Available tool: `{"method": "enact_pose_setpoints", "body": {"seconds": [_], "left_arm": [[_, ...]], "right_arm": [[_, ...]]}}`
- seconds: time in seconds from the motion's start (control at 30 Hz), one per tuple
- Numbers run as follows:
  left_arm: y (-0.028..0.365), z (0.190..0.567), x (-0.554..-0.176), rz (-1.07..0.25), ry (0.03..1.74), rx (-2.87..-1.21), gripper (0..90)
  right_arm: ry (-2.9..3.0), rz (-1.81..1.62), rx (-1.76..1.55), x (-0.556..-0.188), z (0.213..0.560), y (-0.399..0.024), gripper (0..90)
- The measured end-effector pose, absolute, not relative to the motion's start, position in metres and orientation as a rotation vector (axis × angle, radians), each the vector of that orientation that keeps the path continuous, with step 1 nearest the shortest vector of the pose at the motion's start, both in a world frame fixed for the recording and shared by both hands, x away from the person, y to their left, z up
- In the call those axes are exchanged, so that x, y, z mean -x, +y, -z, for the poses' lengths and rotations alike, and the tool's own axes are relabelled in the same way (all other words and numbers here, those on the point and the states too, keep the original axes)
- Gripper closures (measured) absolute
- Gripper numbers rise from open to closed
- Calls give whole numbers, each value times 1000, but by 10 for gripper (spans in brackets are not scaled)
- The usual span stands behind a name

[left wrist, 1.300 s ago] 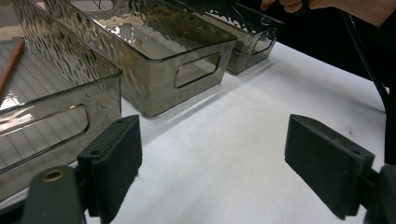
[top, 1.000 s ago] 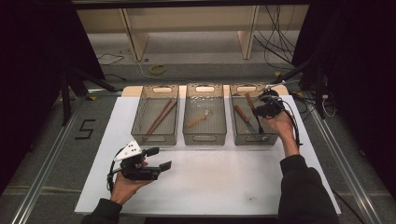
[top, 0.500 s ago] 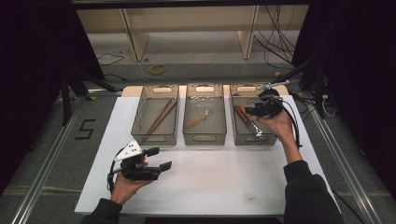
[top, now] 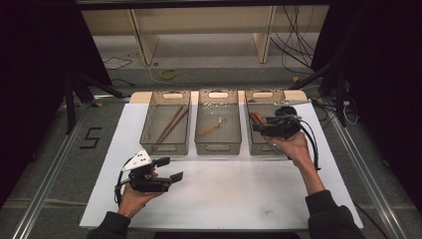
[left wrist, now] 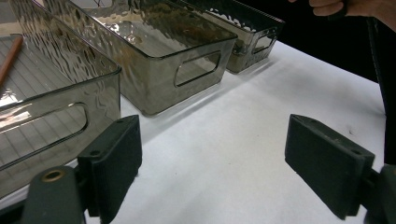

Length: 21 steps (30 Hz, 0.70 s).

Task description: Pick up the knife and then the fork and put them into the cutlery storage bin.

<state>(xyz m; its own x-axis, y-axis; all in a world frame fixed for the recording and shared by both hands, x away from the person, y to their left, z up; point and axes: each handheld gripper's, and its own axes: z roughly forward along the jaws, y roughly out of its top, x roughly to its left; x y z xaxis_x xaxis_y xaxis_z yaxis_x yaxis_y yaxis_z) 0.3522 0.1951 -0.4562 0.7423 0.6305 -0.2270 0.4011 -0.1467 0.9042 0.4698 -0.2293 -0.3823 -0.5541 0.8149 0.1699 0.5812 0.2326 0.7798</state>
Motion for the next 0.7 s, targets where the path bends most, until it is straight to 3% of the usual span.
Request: {"method": "enact_pose_setpoints", "body": {"seconds": [0.7], "left_arm": [[194, 457, -354, -232, 815, -1776, 184]], "right_arm": [[2254, -1320, -1196, -412, 398, -225, 273]]}}
